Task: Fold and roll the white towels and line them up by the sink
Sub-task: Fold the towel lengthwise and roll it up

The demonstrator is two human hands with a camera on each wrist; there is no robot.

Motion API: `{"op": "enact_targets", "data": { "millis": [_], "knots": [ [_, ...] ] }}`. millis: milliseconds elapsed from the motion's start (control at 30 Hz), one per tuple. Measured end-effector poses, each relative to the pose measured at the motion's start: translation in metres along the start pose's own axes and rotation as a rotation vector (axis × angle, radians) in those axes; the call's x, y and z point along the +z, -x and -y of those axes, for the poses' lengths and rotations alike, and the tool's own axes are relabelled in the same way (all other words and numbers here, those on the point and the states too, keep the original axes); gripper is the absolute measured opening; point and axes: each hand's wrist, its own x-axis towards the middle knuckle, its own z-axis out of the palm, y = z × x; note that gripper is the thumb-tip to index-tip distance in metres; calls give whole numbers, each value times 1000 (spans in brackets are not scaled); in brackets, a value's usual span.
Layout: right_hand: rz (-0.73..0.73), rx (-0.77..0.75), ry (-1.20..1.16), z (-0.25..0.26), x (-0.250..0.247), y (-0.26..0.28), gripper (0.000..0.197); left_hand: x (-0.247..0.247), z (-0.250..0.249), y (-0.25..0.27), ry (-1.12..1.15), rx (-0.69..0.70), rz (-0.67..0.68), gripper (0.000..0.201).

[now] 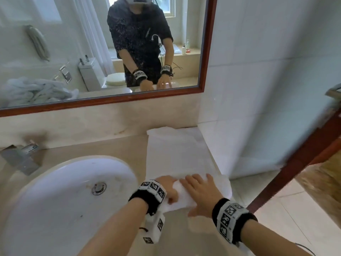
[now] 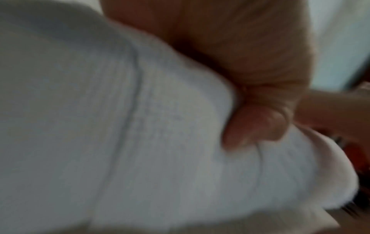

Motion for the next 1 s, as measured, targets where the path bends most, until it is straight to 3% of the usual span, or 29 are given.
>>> {"op": "enact_targets", "data": {
  "millis": [67, 100, 133, 233, 333, 400, 500, 567, 633, 700, 733, 800, 900, 1000],
  "knots": [
    [-4, -35, 5, 4, 9, -2, 84, -5, 3, -13, 66, -18, 74, 58],
    [-24, -80, -13, 1, 5, -8, 74, -5, 3, -17, 56, -6, 50, 63],
    [5, -73, -94, -3, -3, -17, 67, -4, 2, -18, -8, 23, -24, 68],
    [286, -24, -311, -23, -36, -45, 68, 7, 1, -7, -336, 99, -302, 69],
    [370, 56, -457, -31, -46, -60, 72, 19, -1, 1, -555, 10, -272, 81],
    [345, 51, -450, -29, -40, -64, 77, 13, 0, -10, -538, -42, -293, 66],
    [106, -7, -218, -25, -26, -54, 90, -22, 0, -29, -405, -47, -300, 44],
    [3, -36, -36, -24, -18, -43, 104, -40, 1, -35, -292, -50, -204, 36],
    [-52, -63, 7, -25, -12, -34, 103, -39, 4, -38, -141, -82, -16, 34],
    [73, -111, -41, -26, -20, -37, 85, -31, 9, -40, 47, -115, 165, 30],
    [165, -132, -73, -27, -28, -42, 78, -28, 12, -40, 132, -98, 185, 26],
    [378, -139, -139, -30, -49, -59, 68, -27, 15, -34, 185, -52, 75, 33],
    [692, -86, -341, -31, -57, -83, 57, -20, 21, -16, -95, 80, -257, 51],
    [758, -68, -443, -29, -52, -98, 59, -4, 20, 3, -323, 40, -163, 88]
  ]
}}
